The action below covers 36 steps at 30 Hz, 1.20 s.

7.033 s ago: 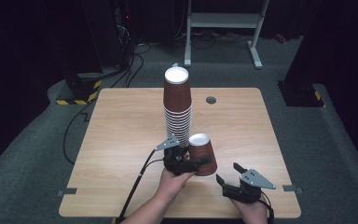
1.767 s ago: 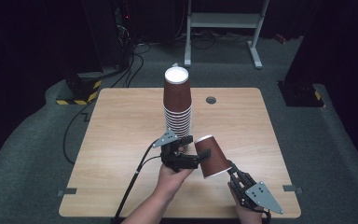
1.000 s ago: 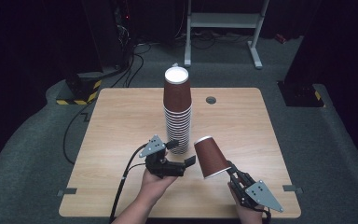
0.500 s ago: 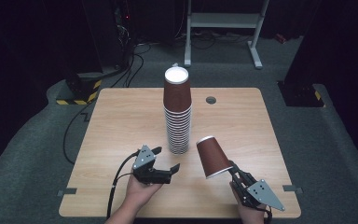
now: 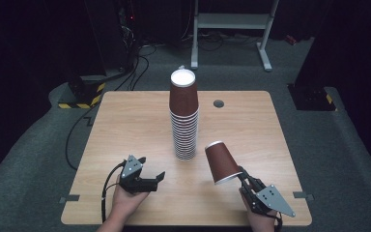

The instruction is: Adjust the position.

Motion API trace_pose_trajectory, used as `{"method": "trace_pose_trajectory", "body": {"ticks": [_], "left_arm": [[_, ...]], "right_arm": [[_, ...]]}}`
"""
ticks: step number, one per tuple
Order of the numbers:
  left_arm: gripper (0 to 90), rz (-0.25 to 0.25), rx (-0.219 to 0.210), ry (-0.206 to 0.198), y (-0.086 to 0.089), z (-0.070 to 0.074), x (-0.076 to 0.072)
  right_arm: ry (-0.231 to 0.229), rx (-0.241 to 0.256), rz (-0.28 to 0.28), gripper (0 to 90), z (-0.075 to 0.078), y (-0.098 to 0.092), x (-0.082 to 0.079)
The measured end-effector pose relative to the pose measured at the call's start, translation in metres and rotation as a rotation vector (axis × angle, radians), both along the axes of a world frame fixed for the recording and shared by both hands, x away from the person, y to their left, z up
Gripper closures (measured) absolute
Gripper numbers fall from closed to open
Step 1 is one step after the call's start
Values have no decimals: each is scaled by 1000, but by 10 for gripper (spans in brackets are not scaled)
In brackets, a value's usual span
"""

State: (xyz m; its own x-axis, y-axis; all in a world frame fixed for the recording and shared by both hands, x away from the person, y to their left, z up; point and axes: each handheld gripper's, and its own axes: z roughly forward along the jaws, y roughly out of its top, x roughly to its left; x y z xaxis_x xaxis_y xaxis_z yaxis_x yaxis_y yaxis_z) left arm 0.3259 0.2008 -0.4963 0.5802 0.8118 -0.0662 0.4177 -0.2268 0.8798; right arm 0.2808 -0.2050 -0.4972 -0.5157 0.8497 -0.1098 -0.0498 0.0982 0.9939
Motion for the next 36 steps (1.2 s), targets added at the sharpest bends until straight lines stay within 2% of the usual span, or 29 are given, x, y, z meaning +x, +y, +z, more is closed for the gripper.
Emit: {"method": "trace_pose_trajectory", "body": {"ticks": [7, 9, 10, 15, 17, 19, 21, 24, 29, 33, 36], "left_arm": [[70, 38, 65, 50, 22, -14, 4], [73, 42, 68, 68, 29, -17, 5], [73, 47, 68, 78, 31, -19, 5], [66, 56, 132, 101, 34, -27, 5], [53, 54, 145, 112, 34, -29, 6], [37, 57, 126, 131, 36, -32, 6], [25, 56, 131, 143, 37, -33, 5], [15, 54, 128, 149, 40, -35, 3], [17, 37, 92, 167, 44, -36, 2], [21, 24, 100, 165, 43, -37, 2], [33, 9, 113, 148, 41, -37, 0]], "right_arm": [[20, -9, -2, 867, -1, 0, 0], [27, -15, -3, 867, -1, 0, 1], [29, -16, -13, 866, -1, 0, 1], [50, -22, -27, 867, -2, -1, 3], [57, -28, -24, 866, -2, 0, 3], [67, -28, -25, 867, -1, 1, 3], [83, -32, -23, 866, 1, 3, 4], [98, -68, -19, 866, 4, 6, 4], [149, -94, -27, 866, 9, 8, 9], [176, -123, -39, 866, 17, 8, 12], [193, -134, -54, 866, 21, 7, 14]]}}
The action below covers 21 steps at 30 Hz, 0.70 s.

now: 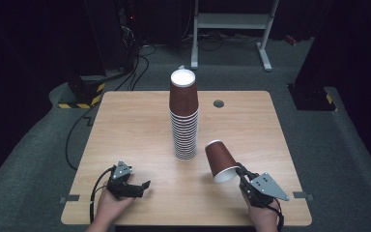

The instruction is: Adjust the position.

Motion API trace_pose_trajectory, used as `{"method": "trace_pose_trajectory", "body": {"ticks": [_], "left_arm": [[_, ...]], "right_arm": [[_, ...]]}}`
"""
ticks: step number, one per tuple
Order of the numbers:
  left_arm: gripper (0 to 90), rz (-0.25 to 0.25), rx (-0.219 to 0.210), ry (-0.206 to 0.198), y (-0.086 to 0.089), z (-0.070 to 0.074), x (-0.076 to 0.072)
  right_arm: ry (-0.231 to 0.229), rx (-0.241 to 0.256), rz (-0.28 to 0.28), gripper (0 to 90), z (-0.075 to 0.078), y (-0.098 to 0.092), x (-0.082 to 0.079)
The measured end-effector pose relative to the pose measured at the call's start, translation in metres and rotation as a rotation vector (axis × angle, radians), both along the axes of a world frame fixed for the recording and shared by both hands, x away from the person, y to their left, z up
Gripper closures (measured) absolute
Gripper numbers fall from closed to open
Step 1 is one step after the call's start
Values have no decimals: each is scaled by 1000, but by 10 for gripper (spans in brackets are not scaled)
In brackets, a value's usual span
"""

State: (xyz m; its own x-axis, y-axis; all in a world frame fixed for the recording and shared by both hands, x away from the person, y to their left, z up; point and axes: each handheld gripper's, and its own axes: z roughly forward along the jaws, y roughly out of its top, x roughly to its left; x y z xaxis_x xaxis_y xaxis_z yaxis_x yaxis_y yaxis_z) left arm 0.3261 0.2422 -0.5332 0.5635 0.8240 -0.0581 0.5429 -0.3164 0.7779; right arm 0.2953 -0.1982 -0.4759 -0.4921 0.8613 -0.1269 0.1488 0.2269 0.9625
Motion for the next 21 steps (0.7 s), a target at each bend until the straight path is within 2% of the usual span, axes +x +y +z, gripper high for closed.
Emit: {"method": "trace_pose_trajectory", "body": {"ticks": [5, 8, 13, 21], "left_arm": [[51, -12, 14, -7, 0, 0, -1], [73, -16, -14, 6, 2, 0, -1], [78, -12, -26, 3, 3, 0, -1], [77, -3, -9, 1, 1, -1, -1]], "right_arm": [[28, -7, -7, 866, 8, -4, 3], [53, -24, 1, 866, 14, -4, 4], [143, -30, 27, 866, 22, -6, 8], [216, -75, 17, 866, 31, -10, 16]]}}
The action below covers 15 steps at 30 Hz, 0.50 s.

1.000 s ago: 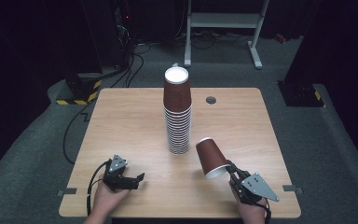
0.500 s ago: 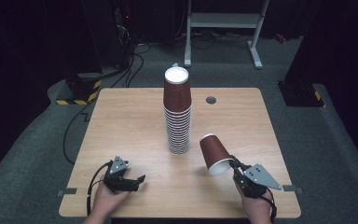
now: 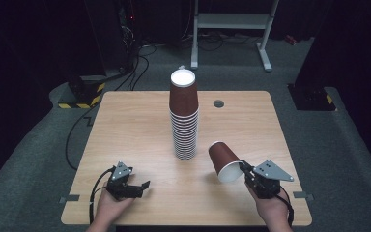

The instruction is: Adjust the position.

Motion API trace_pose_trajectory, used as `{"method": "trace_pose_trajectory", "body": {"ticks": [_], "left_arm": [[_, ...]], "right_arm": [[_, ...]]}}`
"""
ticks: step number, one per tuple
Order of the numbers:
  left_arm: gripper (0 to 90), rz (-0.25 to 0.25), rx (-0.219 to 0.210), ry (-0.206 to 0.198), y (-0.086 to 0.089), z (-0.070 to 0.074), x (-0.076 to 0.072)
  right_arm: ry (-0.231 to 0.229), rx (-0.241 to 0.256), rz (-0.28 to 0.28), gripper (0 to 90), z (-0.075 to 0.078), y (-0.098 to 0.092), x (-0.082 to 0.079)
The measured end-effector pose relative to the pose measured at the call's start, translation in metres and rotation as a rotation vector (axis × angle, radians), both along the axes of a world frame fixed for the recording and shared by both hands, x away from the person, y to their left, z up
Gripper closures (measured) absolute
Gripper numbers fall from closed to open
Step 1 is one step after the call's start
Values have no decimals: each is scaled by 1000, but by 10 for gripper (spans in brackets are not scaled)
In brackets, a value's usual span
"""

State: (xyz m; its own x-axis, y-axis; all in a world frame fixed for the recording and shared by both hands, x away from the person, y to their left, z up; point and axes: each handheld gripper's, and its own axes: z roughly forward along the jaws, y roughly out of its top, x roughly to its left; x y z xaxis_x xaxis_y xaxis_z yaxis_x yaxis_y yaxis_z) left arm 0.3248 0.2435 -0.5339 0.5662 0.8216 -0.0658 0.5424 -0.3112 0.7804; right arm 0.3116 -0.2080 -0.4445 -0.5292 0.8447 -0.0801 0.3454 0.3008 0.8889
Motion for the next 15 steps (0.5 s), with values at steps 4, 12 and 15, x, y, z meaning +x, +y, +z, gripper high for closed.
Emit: {"method": "trace_pose_trajectory", "body": {"ticks": [4, 12, 15], "left_arm": [[76, 2, 7, -1, -1, 0, 0], [74, 10, 8, -1, 0, 0, 1], [74, 8, 7, -1, 0, 0, 0]], "right_arm": [[35, -17, 0, 866, 2, 0, 4], [104, -63, 16, 866, 12, 3, 13], [136, -74, 15, 866, 14, 4, 17]]}}
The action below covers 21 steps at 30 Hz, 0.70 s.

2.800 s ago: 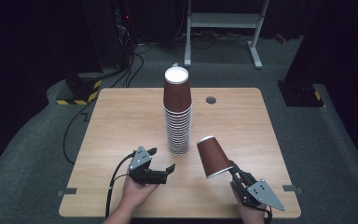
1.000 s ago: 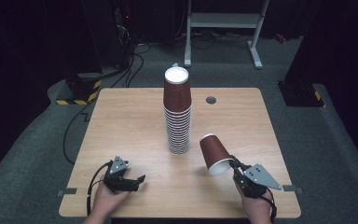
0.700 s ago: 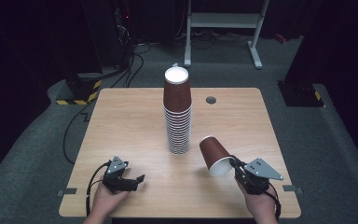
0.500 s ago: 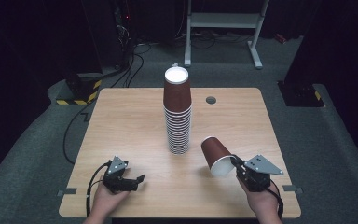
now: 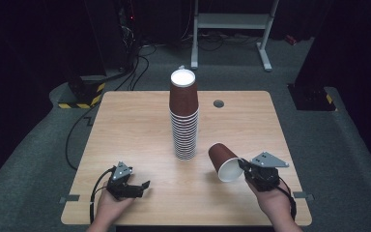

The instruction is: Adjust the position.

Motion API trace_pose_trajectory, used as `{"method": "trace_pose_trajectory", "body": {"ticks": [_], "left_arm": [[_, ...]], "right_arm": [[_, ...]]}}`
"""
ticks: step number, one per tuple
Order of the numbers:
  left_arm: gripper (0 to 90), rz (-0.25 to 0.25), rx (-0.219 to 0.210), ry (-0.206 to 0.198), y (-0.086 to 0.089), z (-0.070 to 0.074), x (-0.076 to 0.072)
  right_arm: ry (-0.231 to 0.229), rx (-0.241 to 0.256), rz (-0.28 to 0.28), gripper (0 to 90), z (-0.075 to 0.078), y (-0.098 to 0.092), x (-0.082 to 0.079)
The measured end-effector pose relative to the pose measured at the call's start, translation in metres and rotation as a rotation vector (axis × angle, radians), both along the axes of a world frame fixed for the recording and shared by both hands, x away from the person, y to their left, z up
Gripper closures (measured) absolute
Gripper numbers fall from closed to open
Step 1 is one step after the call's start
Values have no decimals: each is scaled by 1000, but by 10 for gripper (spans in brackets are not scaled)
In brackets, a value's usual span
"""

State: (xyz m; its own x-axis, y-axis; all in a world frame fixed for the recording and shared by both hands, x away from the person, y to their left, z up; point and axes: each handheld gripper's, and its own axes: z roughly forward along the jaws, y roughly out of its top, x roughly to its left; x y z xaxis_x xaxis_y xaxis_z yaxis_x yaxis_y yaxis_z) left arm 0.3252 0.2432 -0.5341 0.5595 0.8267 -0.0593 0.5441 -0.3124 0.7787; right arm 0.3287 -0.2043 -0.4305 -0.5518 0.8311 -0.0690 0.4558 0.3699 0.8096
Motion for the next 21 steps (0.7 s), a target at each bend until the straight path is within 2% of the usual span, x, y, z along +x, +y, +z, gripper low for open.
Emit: {"method": "trace_pose_trajectory", "body": {"ticks": [4, 12, 21], "left_arm": [[75, -2, -3, 2, 0, 0, 0], [81, -7, -2, 2, 0, 0, 0], [84, -9, -2, 3, 0, 0, 0]], "right_arm": [[49, -10, 6, 867, 2, 0, 6], [148, -65, 26, 866, 13, 3, 15], [185, -132, 39, 865, 23, 5, 18]]}}
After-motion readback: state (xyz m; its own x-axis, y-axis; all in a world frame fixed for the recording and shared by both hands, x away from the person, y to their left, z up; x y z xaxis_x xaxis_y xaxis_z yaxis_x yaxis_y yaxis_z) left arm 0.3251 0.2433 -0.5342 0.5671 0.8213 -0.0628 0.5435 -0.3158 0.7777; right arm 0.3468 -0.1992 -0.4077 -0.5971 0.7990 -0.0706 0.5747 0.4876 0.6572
